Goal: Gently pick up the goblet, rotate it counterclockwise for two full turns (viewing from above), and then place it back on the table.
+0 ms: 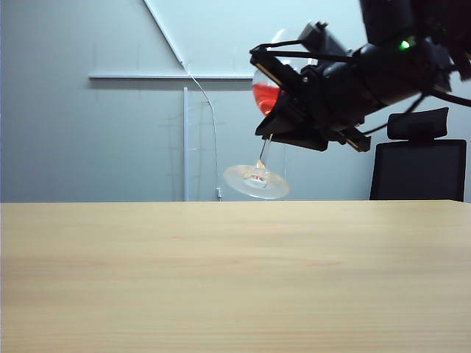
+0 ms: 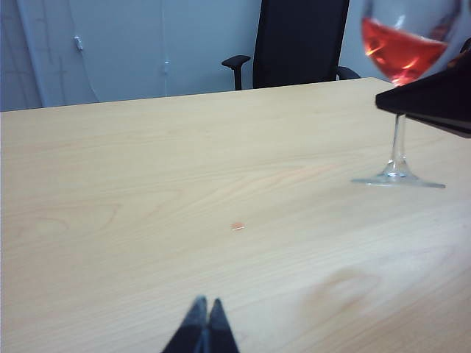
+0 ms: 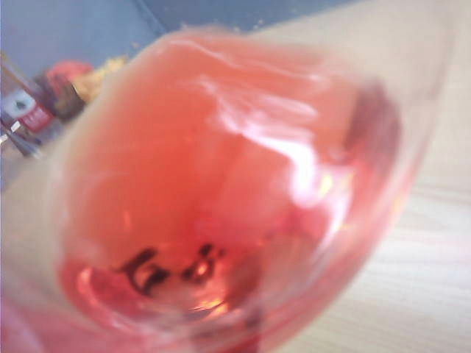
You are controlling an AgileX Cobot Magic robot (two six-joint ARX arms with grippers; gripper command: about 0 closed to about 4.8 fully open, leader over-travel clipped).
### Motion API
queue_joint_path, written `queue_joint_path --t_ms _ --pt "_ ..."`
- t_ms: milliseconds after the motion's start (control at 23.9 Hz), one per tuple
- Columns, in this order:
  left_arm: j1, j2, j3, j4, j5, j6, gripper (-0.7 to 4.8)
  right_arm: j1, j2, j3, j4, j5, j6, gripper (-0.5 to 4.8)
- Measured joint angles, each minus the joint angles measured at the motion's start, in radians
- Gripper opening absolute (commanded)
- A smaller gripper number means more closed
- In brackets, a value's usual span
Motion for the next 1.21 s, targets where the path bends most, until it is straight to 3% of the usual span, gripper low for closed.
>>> queue_joint_path --t_ms 126,586,921,1214 --pt "0.0 0.0 0.0 0.0 0.0 0.0 -0.05 0.0 0.0 0.079 -0.148 -0.029 -0.031 -0.05" --pt "0.0 0.0 0.0 0.0 0.0 0.0 -0.05 0.017 0.0 0.265 -0.488 -0.242 -0.344 -0.05" --pt "0.0 0.0 0.0 0.0 0.0 0.0 -0.05 0.127 0.0 0.265 -0.47 -0.338 -0.606 -0.05" --pt "0.0 0.0 0.0 0.0 0.0 0.0 -0.05 0.183 -0.023 0.222 -0.307 -0.348 -0.619 -0.05"
